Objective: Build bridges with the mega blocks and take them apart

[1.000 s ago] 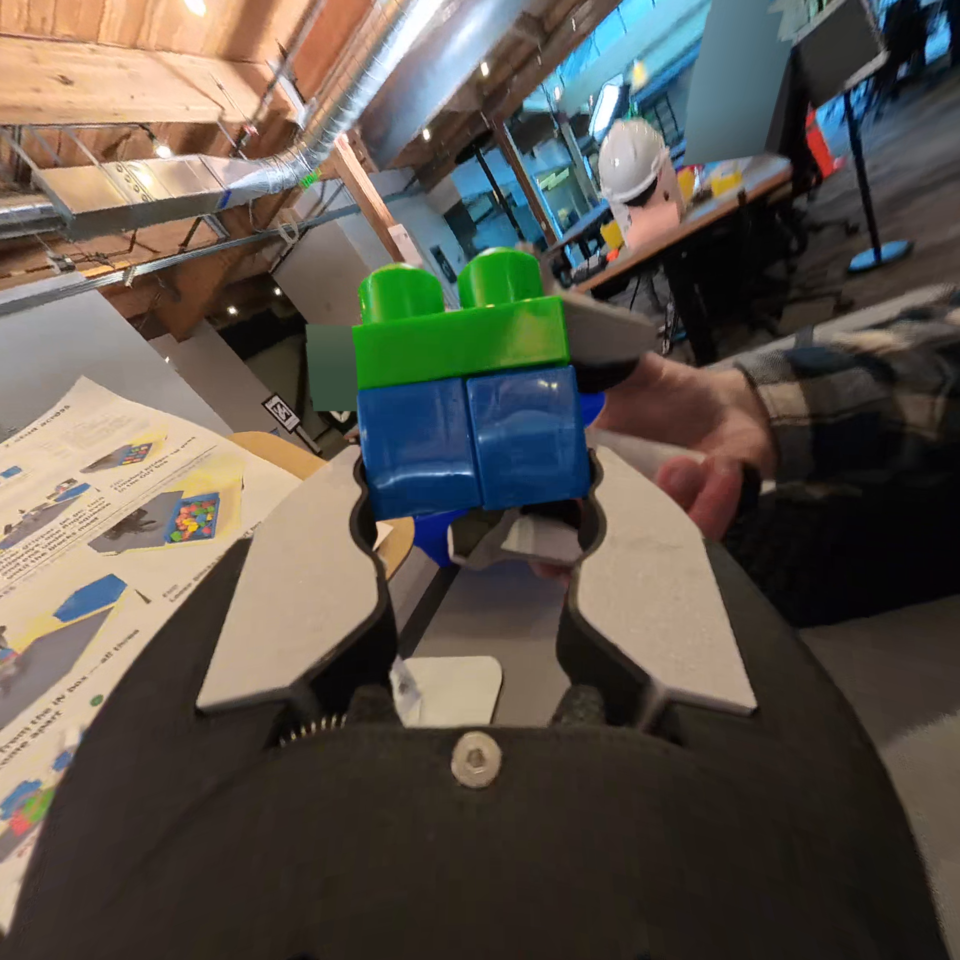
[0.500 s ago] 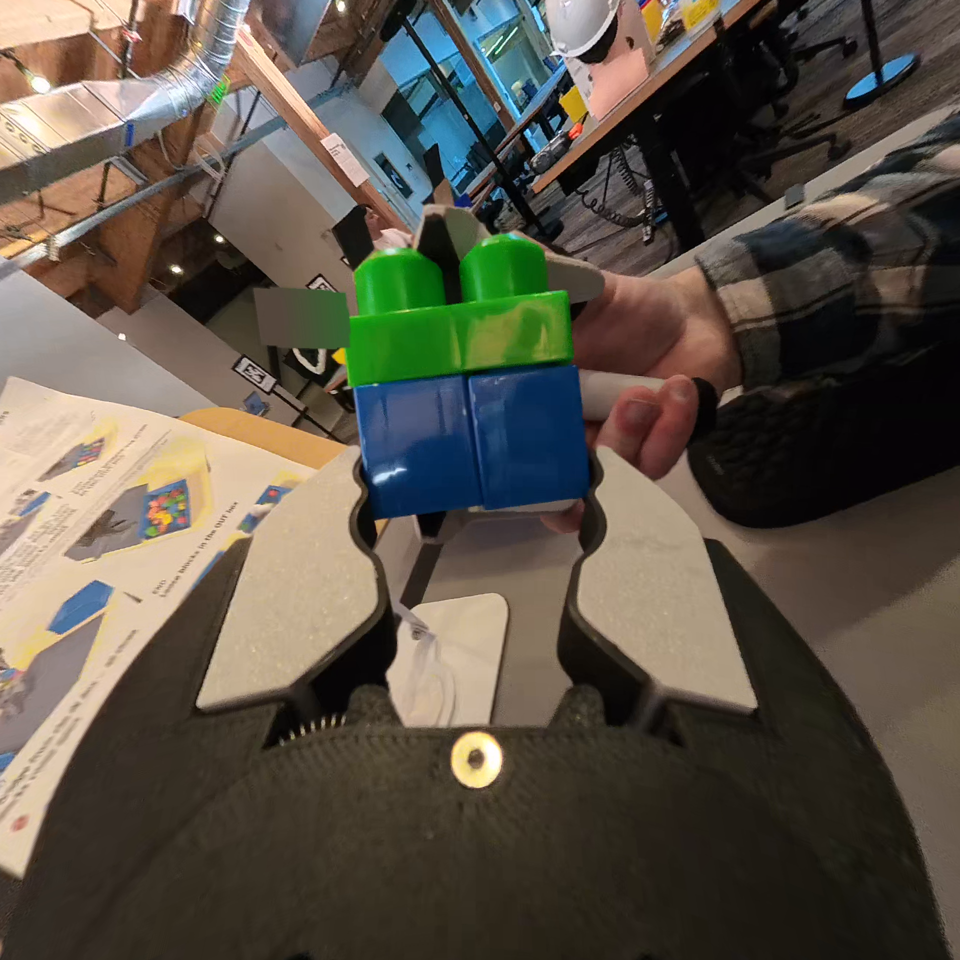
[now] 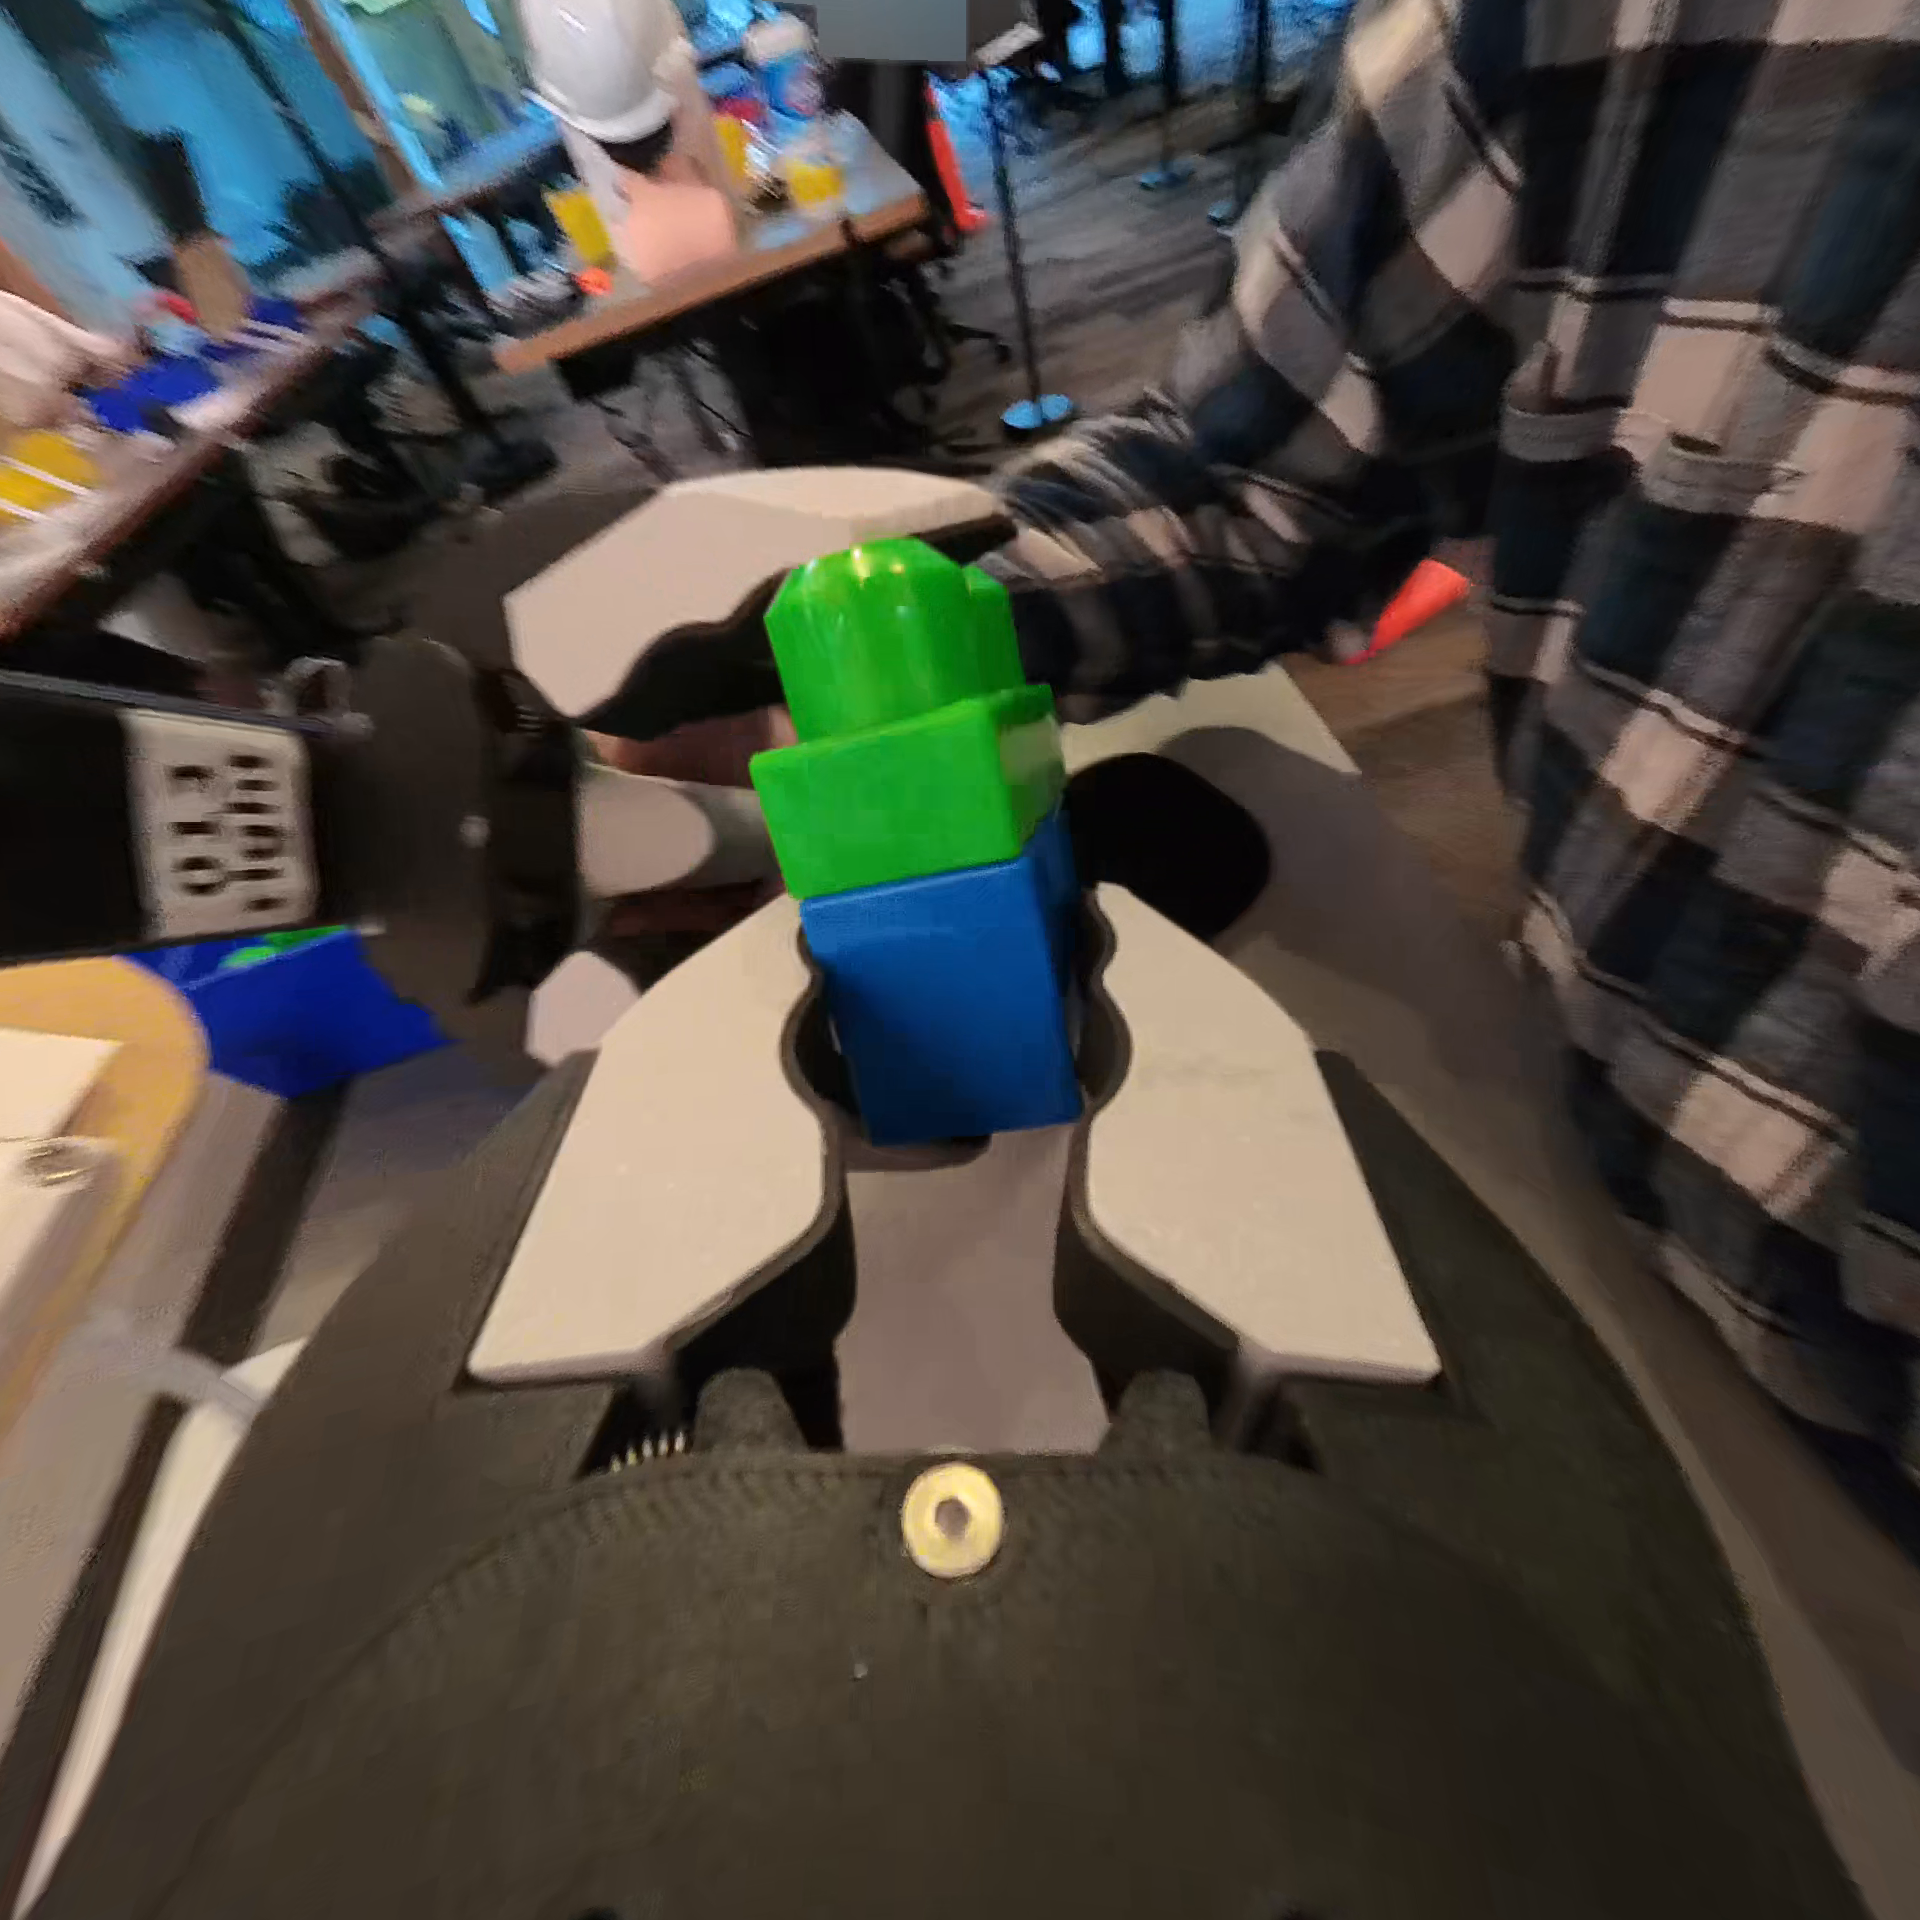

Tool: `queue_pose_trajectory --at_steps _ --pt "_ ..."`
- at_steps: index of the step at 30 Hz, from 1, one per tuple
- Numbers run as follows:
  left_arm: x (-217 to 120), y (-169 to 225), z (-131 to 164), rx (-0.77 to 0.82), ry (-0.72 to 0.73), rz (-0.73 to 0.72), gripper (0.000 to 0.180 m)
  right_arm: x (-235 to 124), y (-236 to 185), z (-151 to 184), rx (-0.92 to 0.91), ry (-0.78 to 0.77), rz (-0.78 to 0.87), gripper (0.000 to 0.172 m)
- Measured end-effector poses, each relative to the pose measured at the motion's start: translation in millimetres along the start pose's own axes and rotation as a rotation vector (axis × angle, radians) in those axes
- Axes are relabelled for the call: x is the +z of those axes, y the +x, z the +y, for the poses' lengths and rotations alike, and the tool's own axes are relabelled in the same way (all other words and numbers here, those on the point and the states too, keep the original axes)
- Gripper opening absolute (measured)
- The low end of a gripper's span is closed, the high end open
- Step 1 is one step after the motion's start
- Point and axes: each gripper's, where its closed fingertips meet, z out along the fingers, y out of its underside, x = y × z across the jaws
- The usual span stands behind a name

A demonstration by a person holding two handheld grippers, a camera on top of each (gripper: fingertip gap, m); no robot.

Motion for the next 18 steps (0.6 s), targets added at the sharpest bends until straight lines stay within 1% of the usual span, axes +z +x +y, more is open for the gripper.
queue_pose_trajectory --at_steps 1,4,5,6,7,9,11,13,15,17,18 --pt "2 5 1 -0.018 0.004 0.032 0.043 1 0 3 0.002 -0.033 -0.010 0.088" --pt "0 -1 2 -0.021 0.027 -0.039 0.040 -2 4 0 -0.020 -0.043 0.021 0.089" --pt "-2 -4 1 -0.020 0.045 -0.067 0.040 -4 5 -2 -0.038 -0.036 0.044 0.093" --pt "-5 -7 -1 -0.039 0.070 -0.089 0.040 -9 9 -6 -0.052 -0.012 0.096 0.101" --pt "-9 -14 -1 -0.055 0.088 -0.137 0.040 -17 11 -13 -0.069 0.040 0.143 0.102" --pt "-21 -31 -2 -0.048 0.112 -0.269 0.040 -35 8 -28 -0.085 0.195 0.194 0.101" --pt "-31 -42 -3 0.016 0.099 -0.402 0.040 -52 8 -35 -0.067 0.351 0.221 0.101" --pt "-32 -44 -7 0.124 0.069 -0.486 0.040 -57 9 -31 -0.045 0.444 0.183 0.102" --pt "-27 -48 -6 0.212 -0.007 -0.566 0.039 -53 10 -29 -0.037 0.494 0.129 0.100" --pt "-18 -46 -5 0.300 -0.061 -0.595 0.040 -42 9 -27 -0.065 0.486 0.097 0.099" --pt "-15 -46 -4 0.312 -0.080 -0.607 0.040 -39 5 -29 -0.079 0.498 0.075 0.100"
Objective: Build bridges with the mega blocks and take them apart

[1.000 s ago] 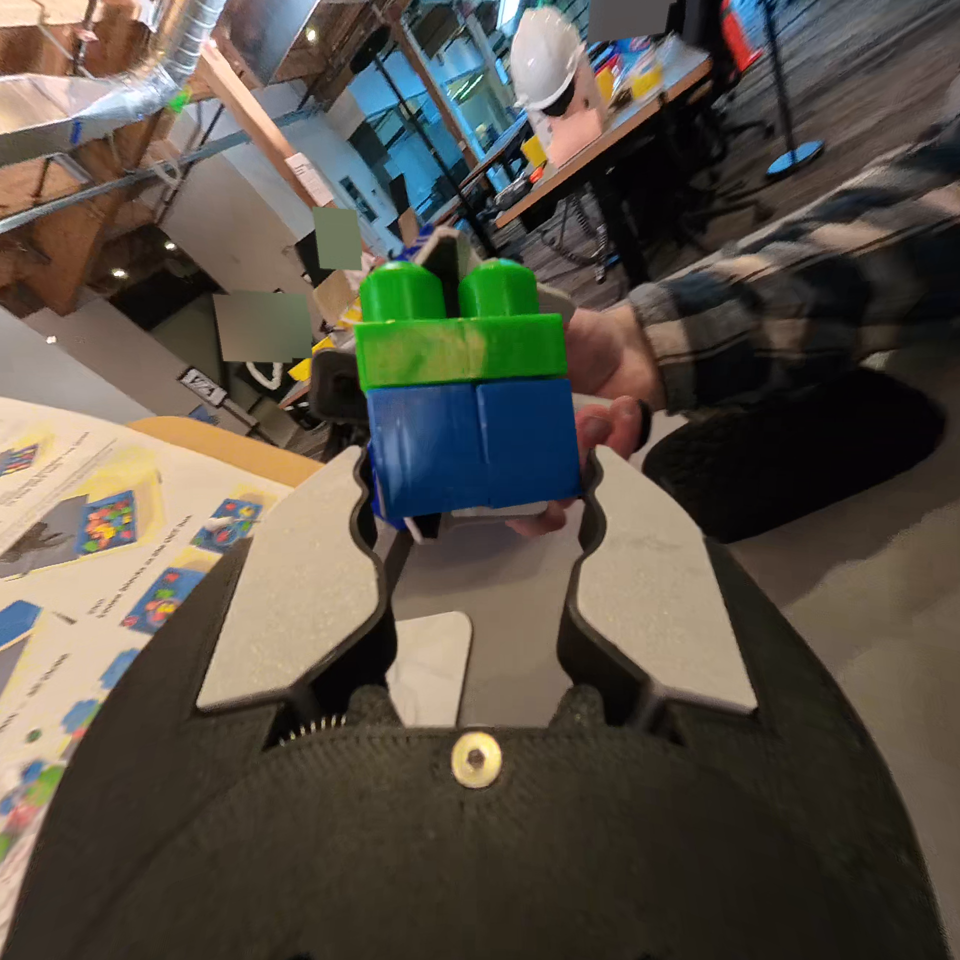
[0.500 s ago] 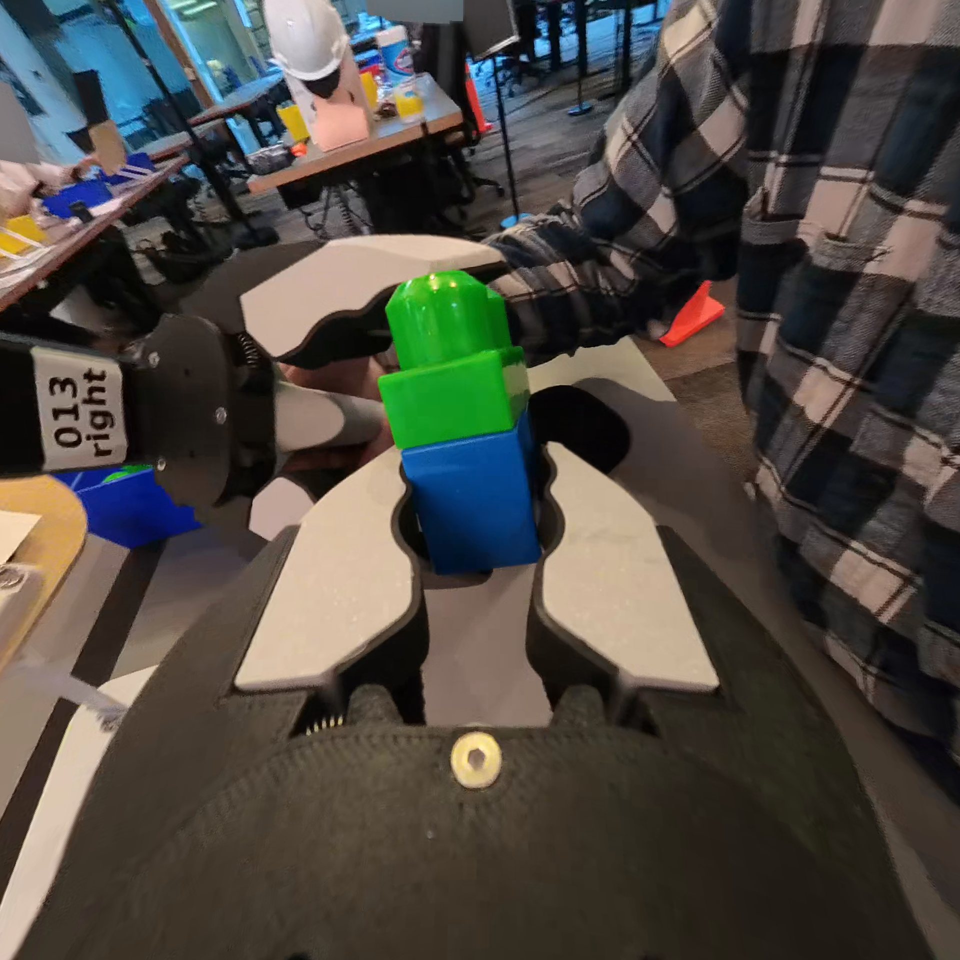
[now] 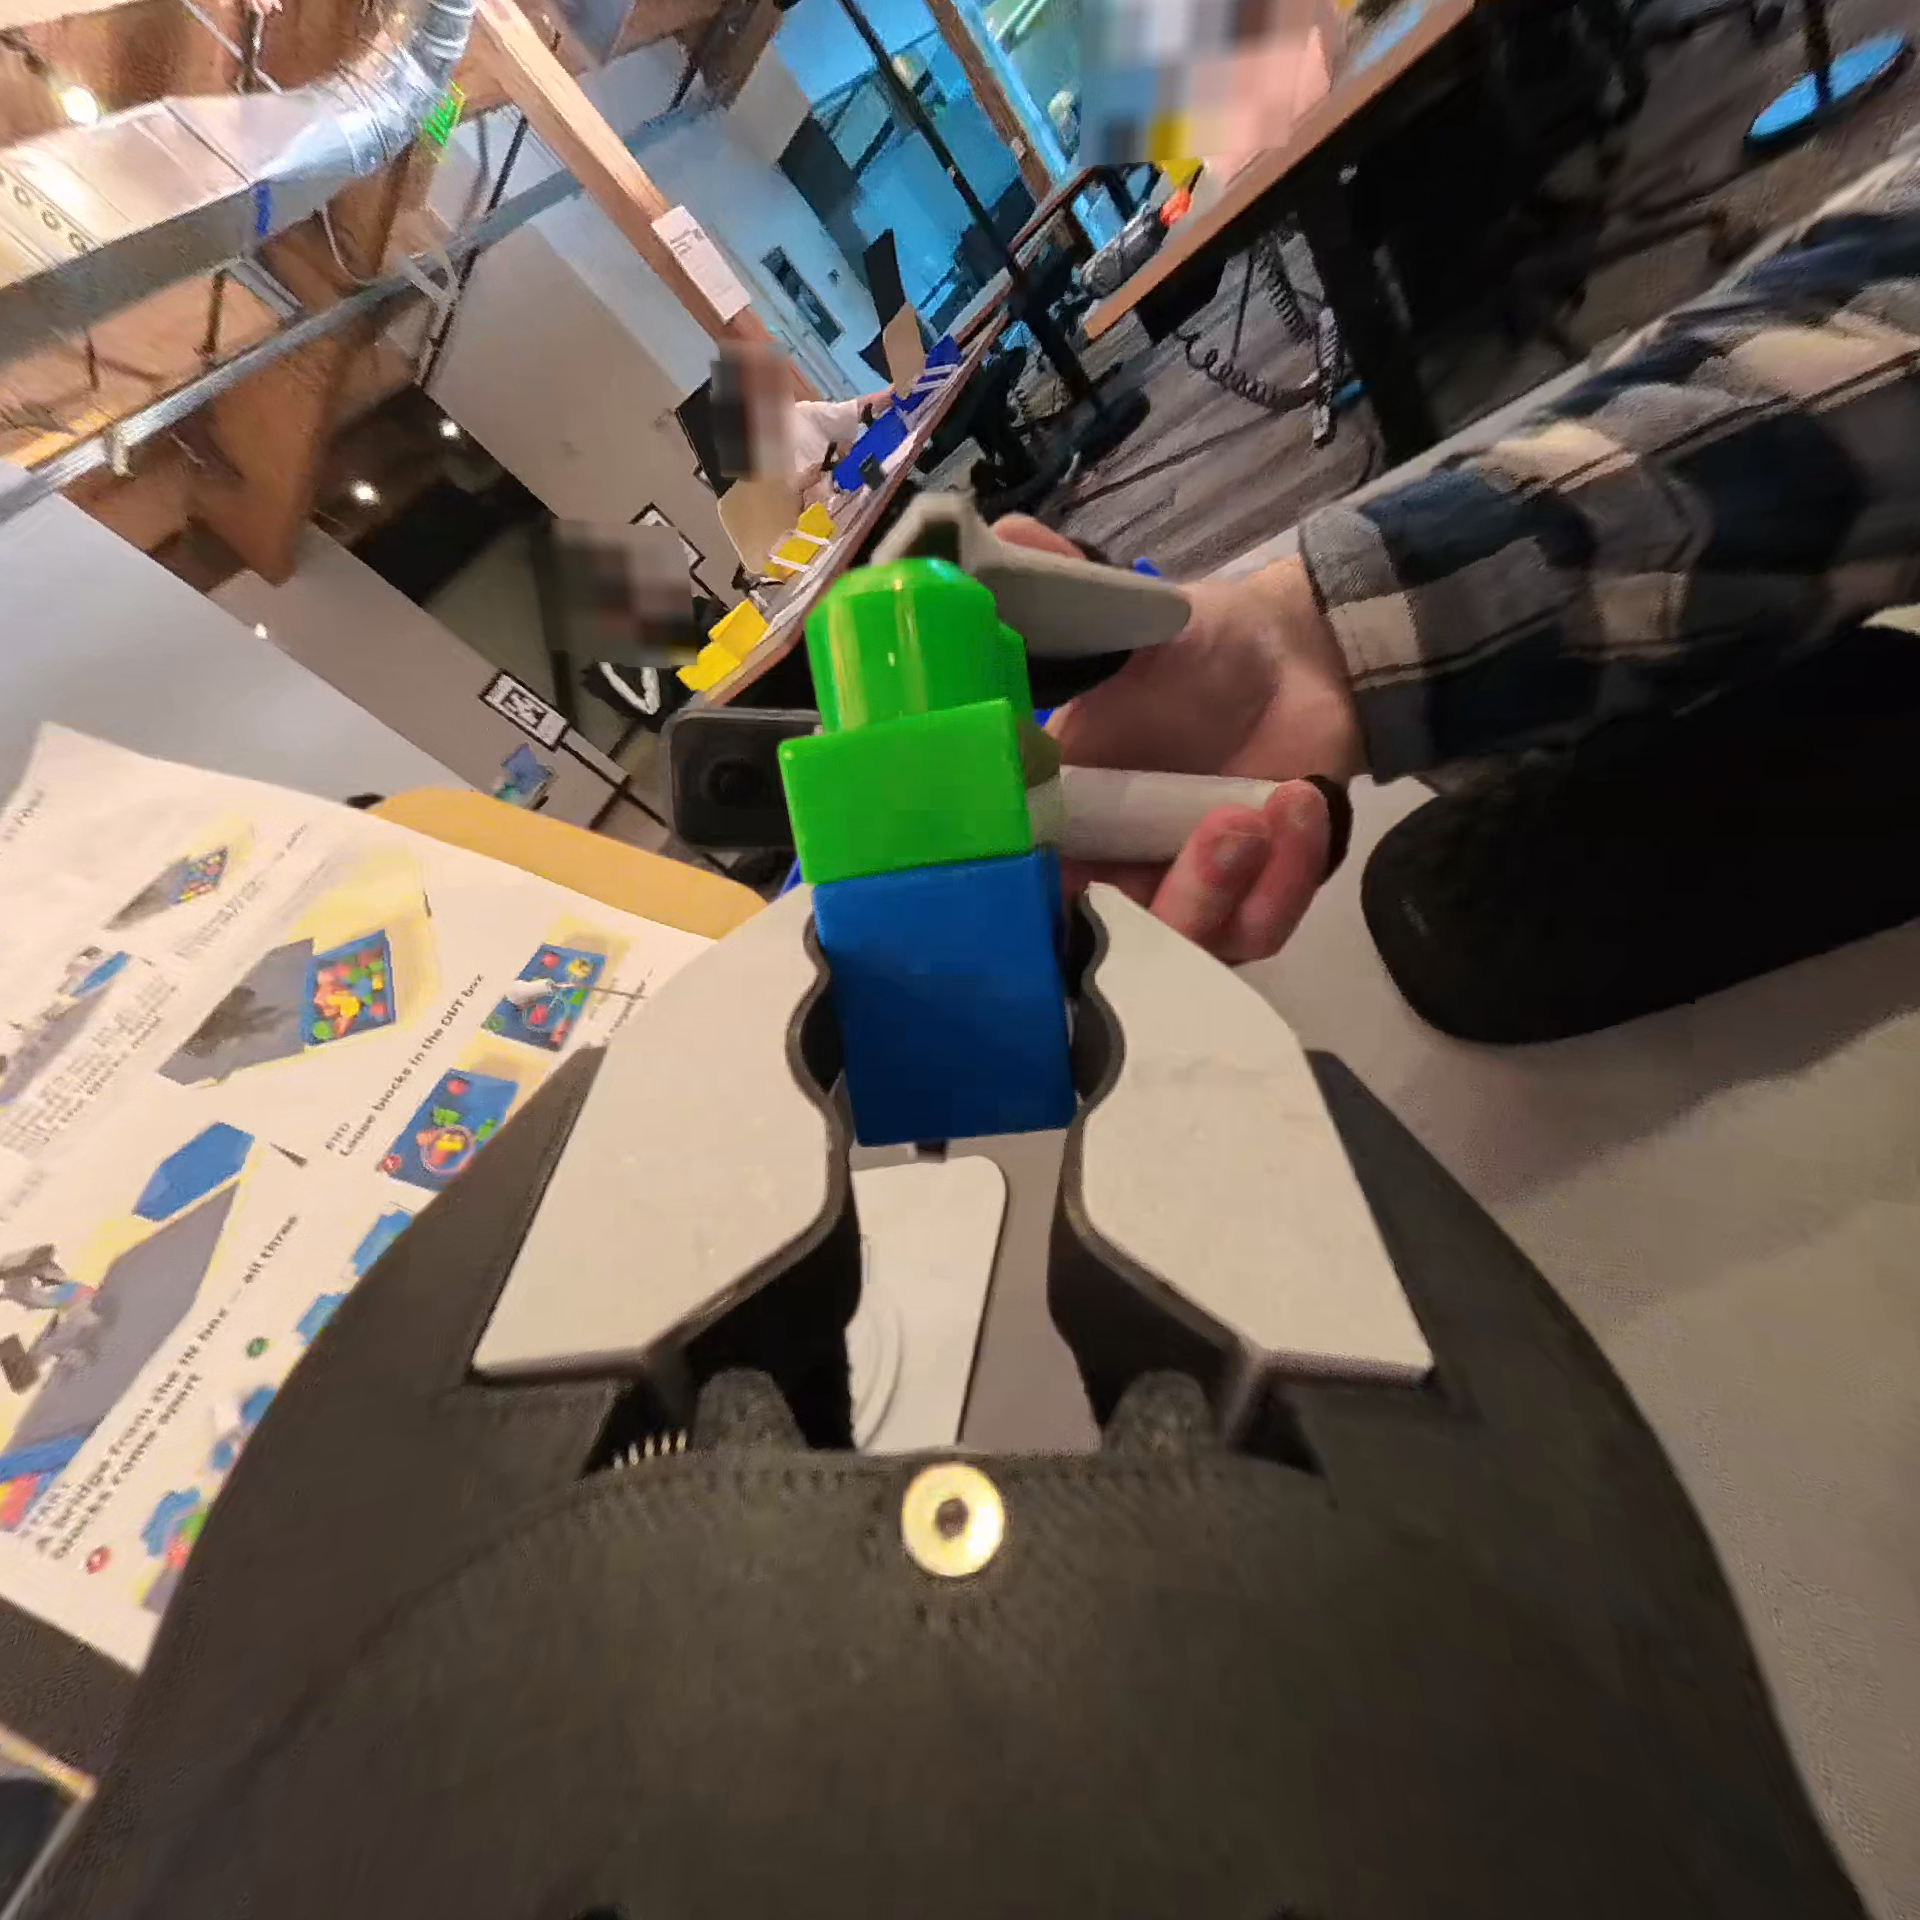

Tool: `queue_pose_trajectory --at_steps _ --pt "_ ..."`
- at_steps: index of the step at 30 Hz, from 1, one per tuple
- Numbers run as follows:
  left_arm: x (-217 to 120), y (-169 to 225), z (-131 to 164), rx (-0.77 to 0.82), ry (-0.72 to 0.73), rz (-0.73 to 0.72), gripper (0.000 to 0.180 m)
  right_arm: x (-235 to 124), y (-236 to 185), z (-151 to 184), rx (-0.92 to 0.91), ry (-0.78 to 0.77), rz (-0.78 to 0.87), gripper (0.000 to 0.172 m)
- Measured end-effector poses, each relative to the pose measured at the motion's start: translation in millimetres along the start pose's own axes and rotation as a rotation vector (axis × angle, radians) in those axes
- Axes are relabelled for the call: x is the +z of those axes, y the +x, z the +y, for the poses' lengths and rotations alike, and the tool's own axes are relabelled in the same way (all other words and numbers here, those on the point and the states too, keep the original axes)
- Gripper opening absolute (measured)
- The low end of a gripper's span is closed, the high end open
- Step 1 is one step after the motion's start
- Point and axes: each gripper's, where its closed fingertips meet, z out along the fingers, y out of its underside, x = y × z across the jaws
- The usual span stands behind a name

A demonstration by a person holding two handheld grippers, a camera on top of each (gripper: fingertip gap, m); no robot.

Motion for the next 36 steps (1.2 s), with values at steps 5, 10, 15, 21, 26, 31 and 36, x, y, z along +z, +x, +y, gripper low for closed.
queue_pose_trajectory --at_steps 5,10,15,21,26,31,36 --pt "-2 -1 -1 0.009 -0.001 -0.022 0.041 2 0 0 -0.025 -0.012 0.019 0.099" --pt "-2 4 -4 -0.019 0.028 0.029 0.040 1 -3 6 -0.021 -0.095 0.012 0.099" --pt "-15 10 -22 -0.161 0.155 0.197 0.054 2 -9 18 -0.022 -0.281 -0.012 0.099" --pt "-19 26 -24 -0.325 0.105 0.511 0.074 8 -12 43 0.000 -0.611 -0.048 0.098" --pt "-11 53 -12 -0.251 -0.021 0.637 0.078 16 -7 53 0.053 -0.746 -0.074 0.098" --pt "-7 59 3 -0.219 -0.089 0.618 0.080 14 -2 55 0.060 -0.748 -0.069 0.098" --pt "-3 61 7 -0.191 -0.087 0.577 0.075 10 -1 56 0.079 -0.744 -0.059 0.098"
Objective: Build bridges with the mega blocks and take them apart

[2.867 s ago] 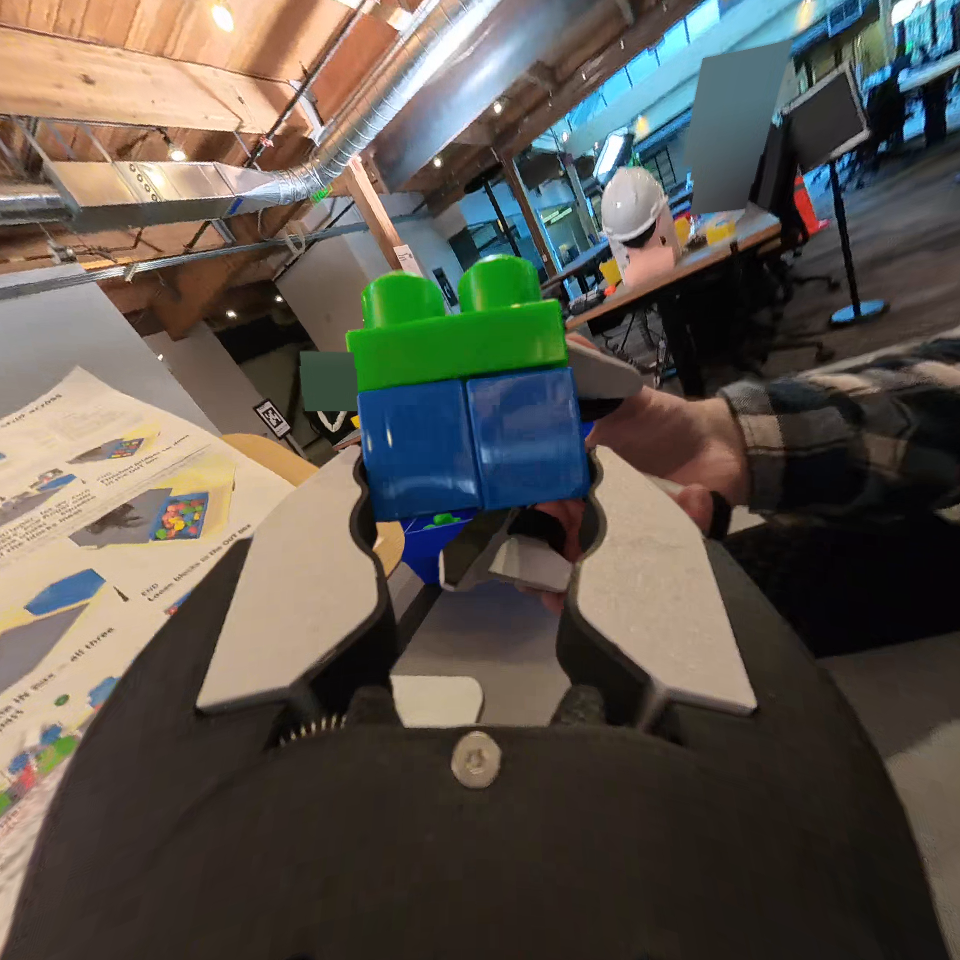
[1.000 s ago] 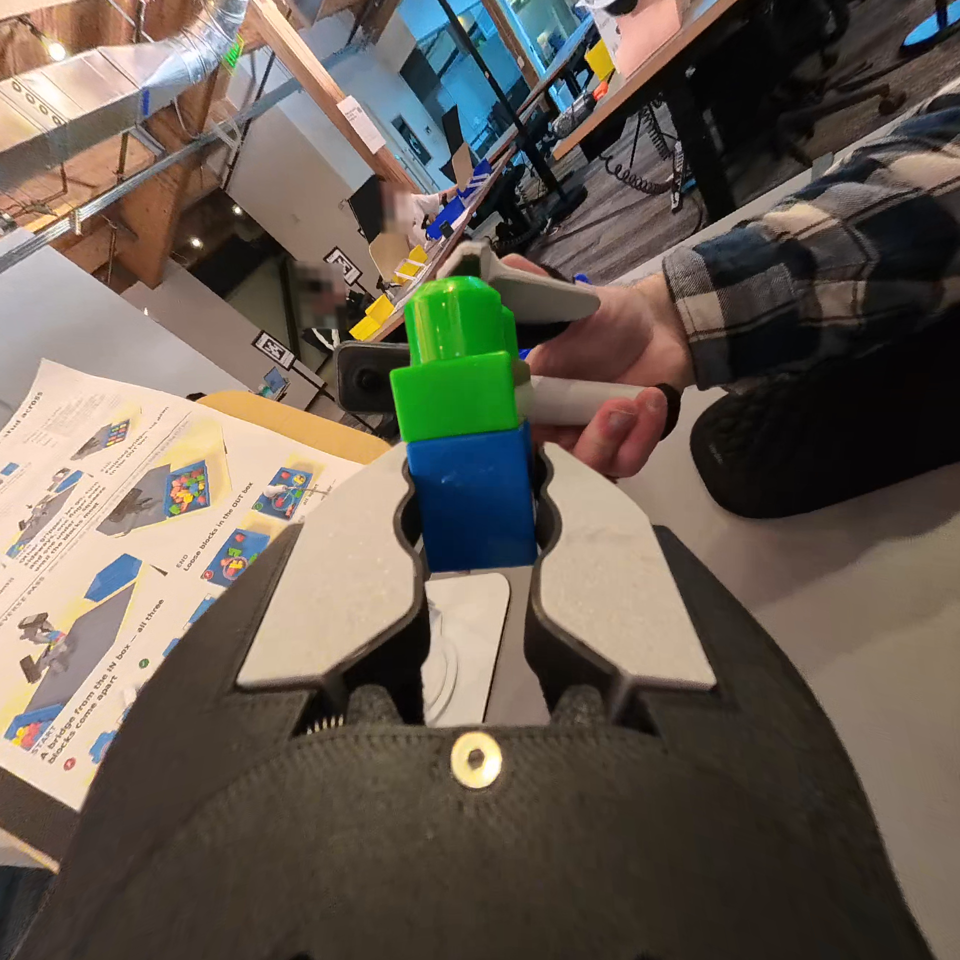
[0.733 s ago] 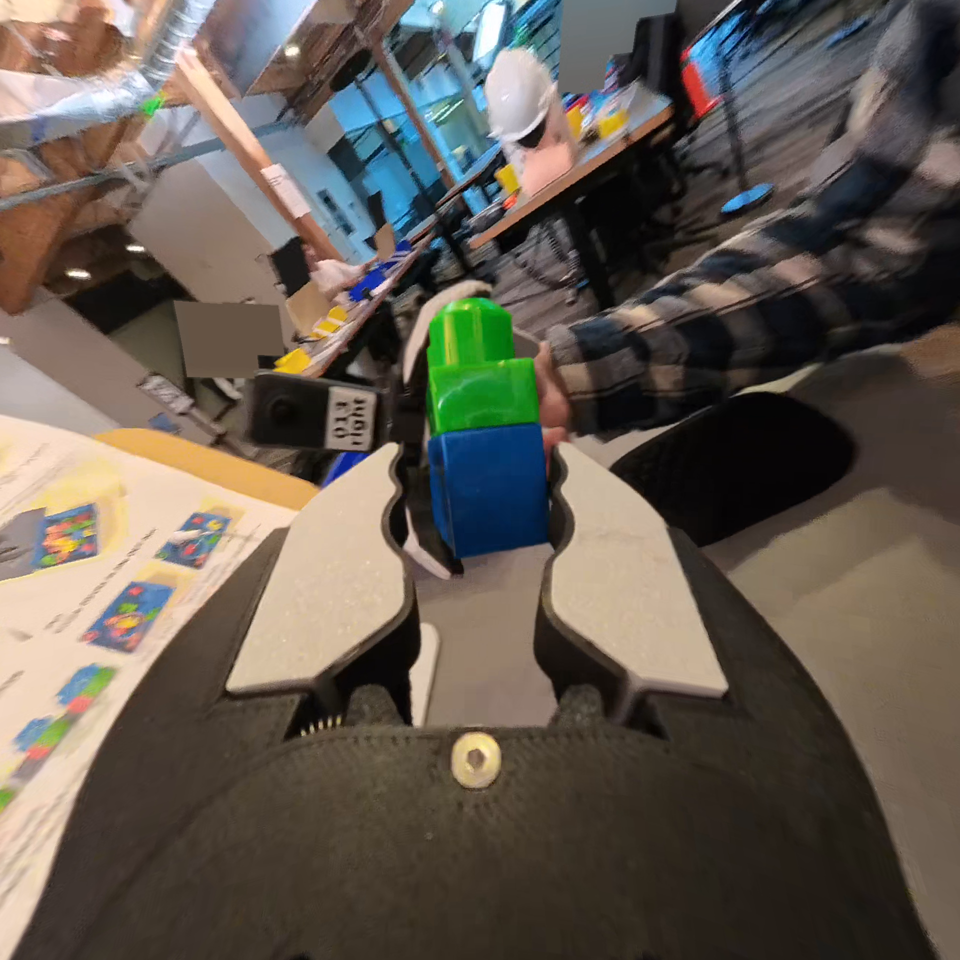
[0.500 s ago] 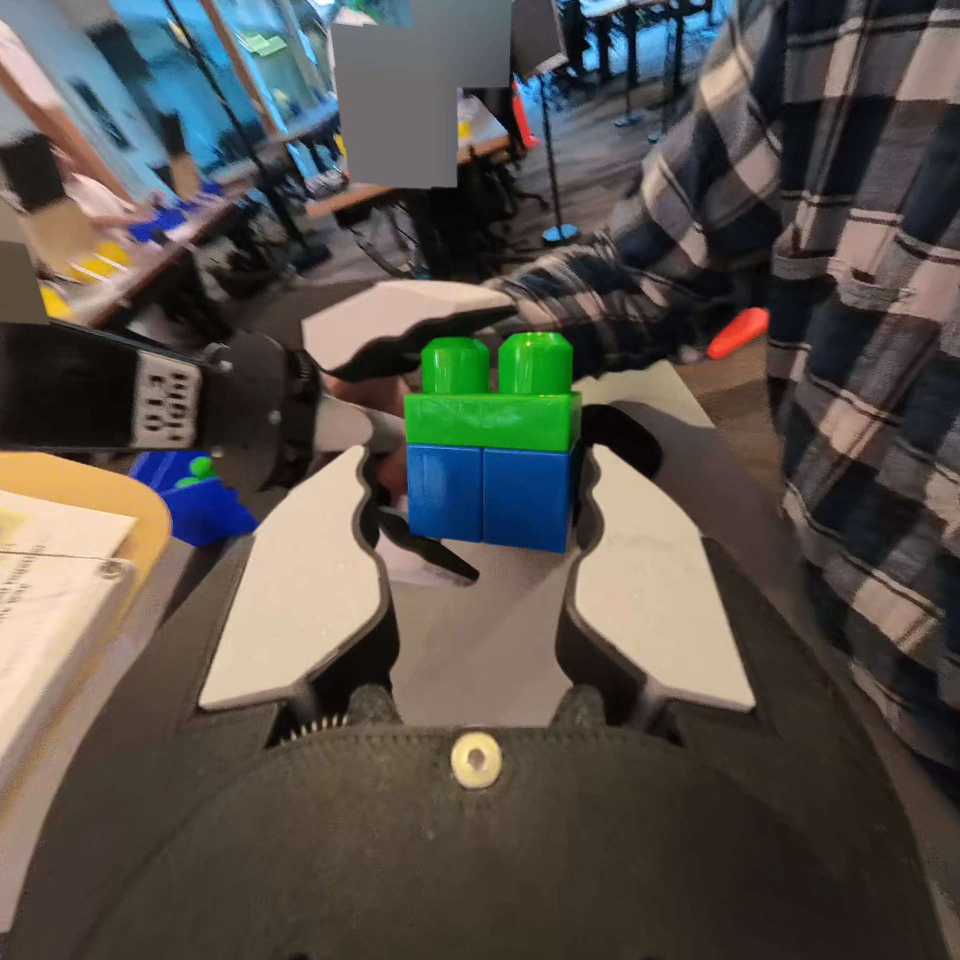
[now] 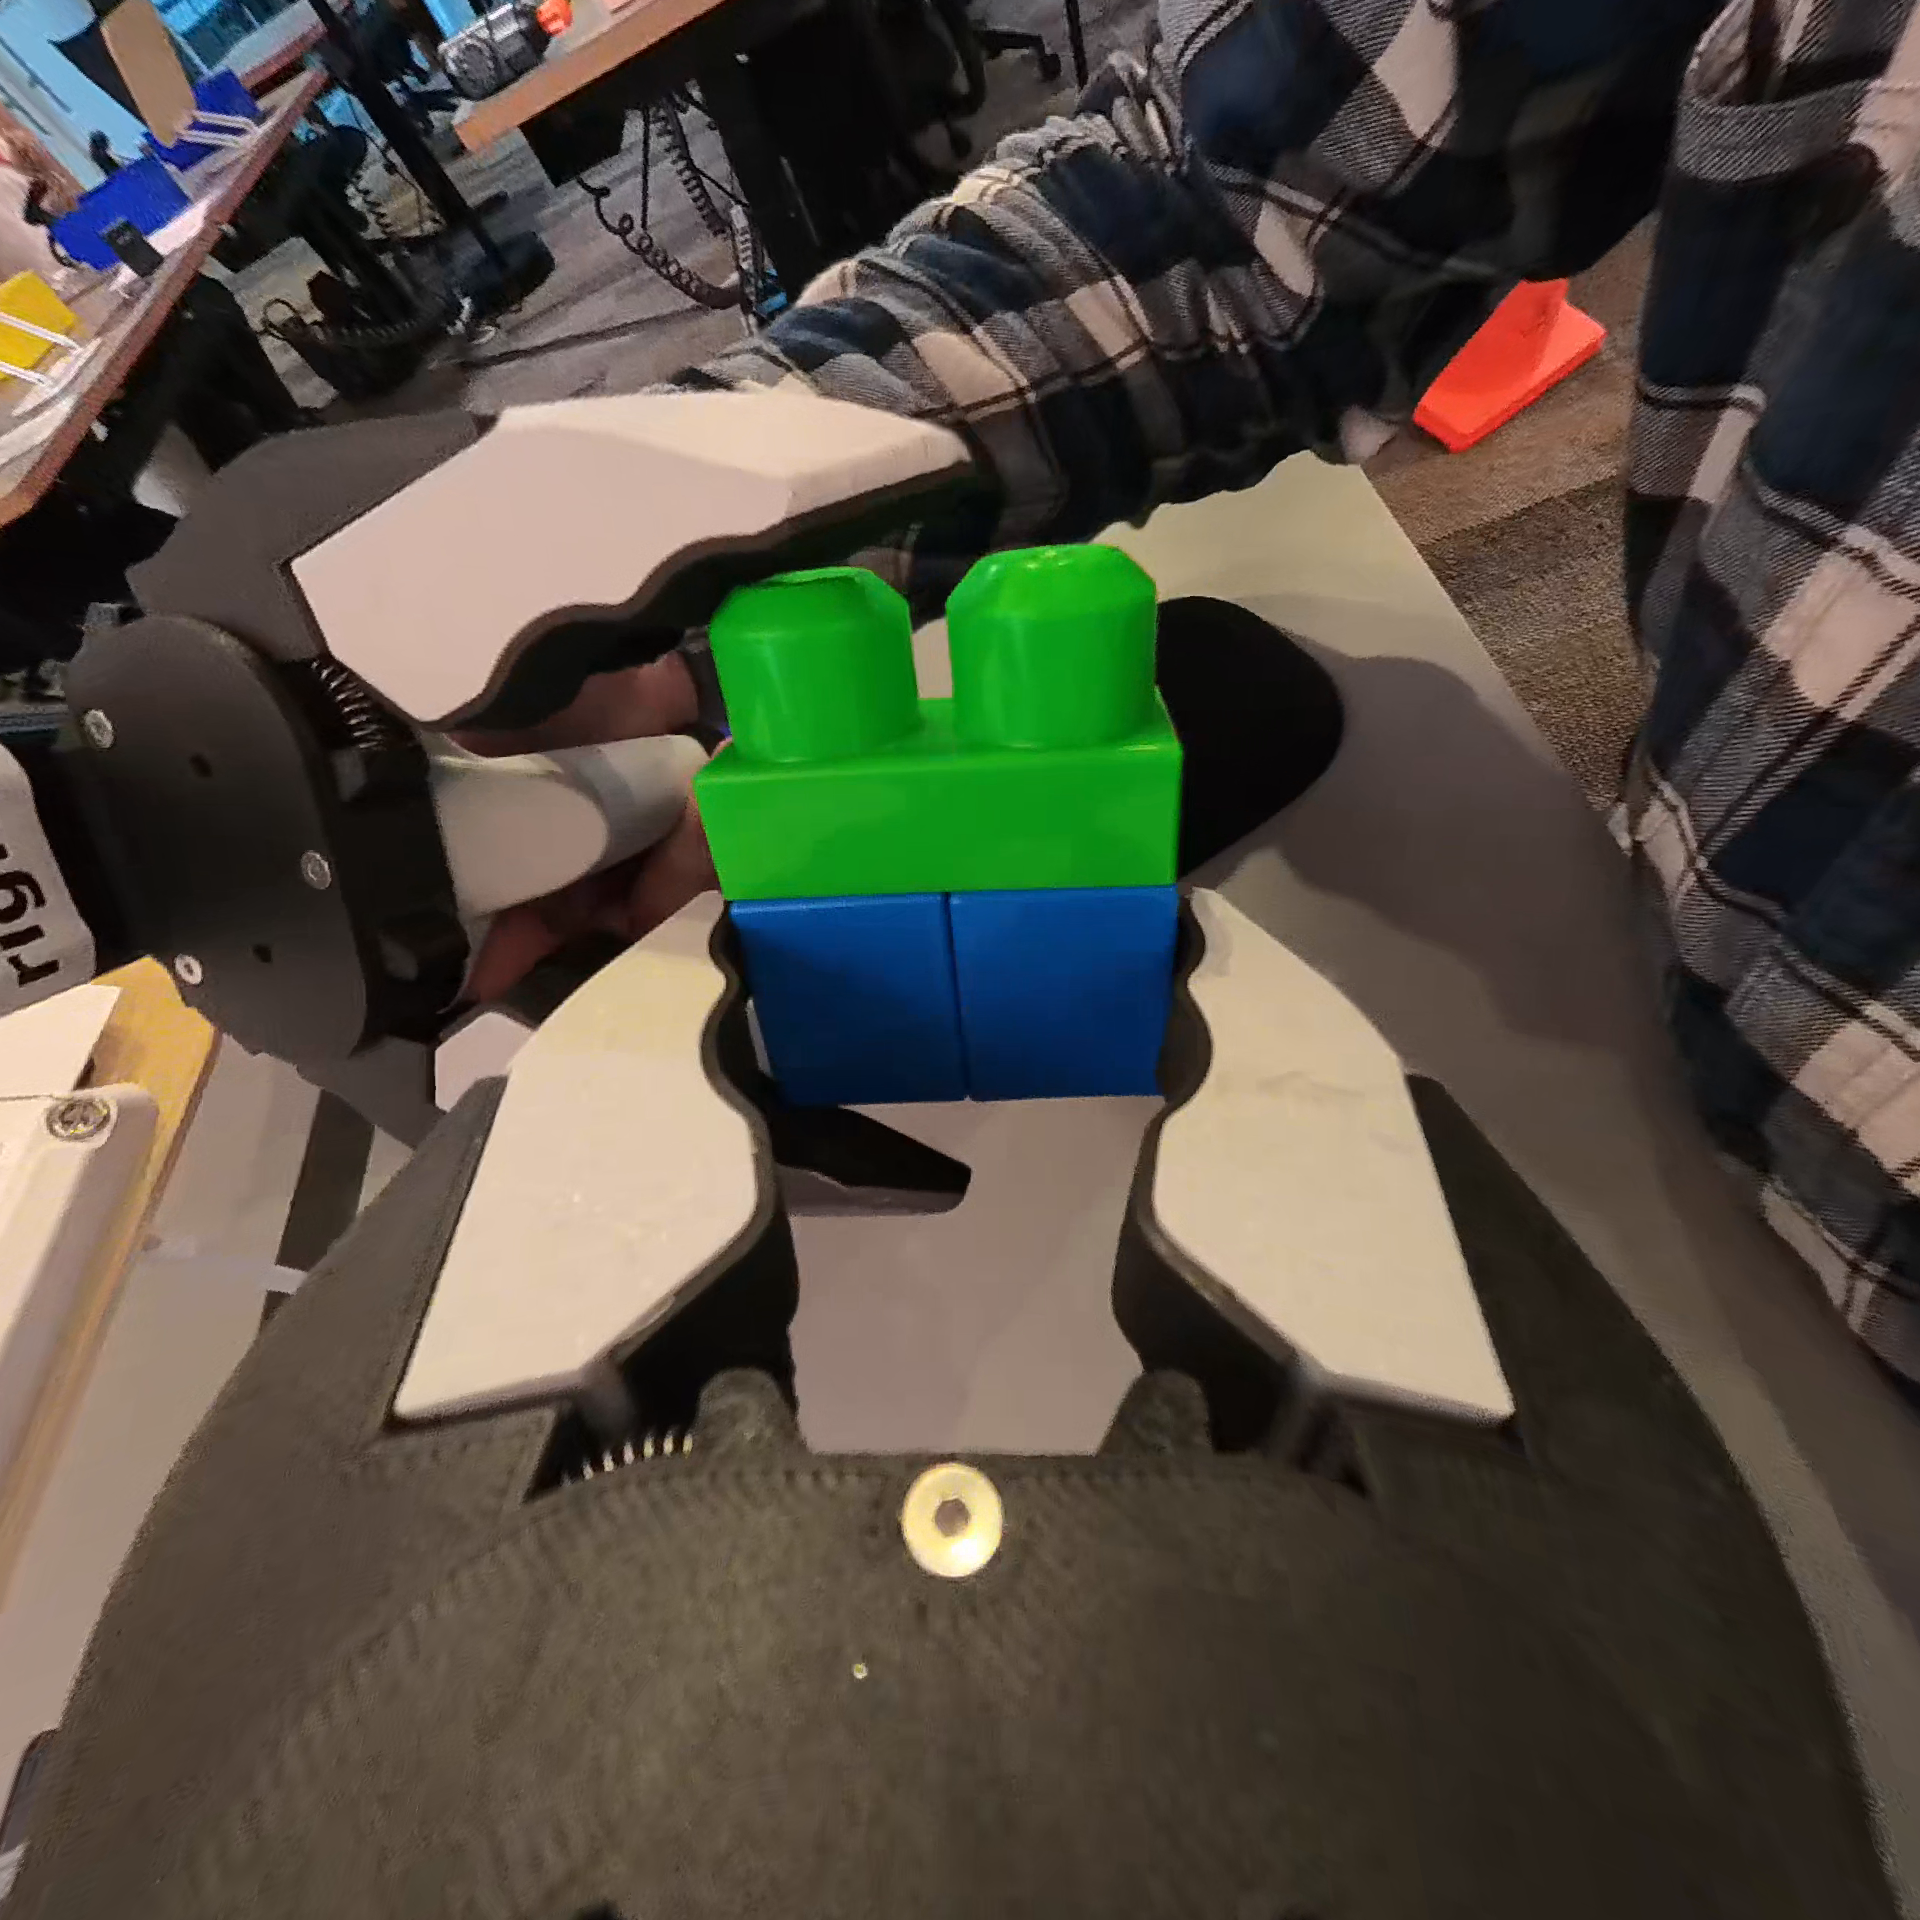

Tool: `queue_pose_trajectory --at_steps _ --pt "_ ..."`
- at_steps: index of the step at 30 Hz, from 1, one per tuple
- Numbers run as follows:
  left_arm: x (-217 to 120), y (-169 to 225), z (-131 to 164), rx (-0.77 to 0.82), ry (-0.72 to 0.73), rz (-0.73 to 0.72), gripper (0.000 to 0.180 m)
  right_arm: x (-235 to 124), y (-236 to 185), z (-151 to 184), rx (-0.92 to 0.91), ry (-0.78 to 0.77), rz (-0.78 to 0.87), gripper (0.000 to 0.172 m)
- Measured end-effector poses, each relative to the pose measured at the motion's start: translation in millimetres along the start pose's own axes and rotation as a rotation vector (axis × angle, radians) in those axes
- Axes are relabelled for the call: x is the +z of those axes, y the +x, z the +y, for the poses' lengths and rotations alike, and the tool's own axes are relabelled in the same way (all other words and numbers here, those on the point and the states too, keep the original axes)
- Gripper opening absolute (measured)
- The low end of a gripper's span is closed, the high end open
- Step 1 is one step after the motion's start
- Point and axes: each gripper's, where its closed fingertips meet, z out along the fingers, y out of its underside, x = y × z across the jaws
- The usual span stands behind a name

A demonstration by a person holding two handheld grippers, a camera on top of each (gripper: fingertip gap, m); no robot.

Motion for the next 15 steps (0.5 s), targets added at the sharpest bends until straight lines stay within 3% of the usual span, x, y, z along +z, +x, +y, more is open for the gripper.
queue_pose_trajectory --at_steps 4,8,10,11,15 --pt "-4 -8 -2 -0.036 0.050 -0.055 0.075 -8 1 -10 0.009 0.076 0.027 0.104" --pt "-30 -23 -17 -0.291 0.350 -0.031 0.075 -43 15 -27 -0.112 0.258 0.306 0.124" --pt "-48 -32 -21 -0.437 0.539 -0.006 0.075 -70 23 -41 -0.328 0.344 0.642 0.136" --pt "-56 -35 -22 -0.507 0.636 0.039 0.075 -79 20 -45 -0.440 0.346 0.785 0.132" --pt "-76 -47 -20 -0.708 0.917 0.175 0.074 -88 13 -56 -0.849 0.094 1.384 0.139"
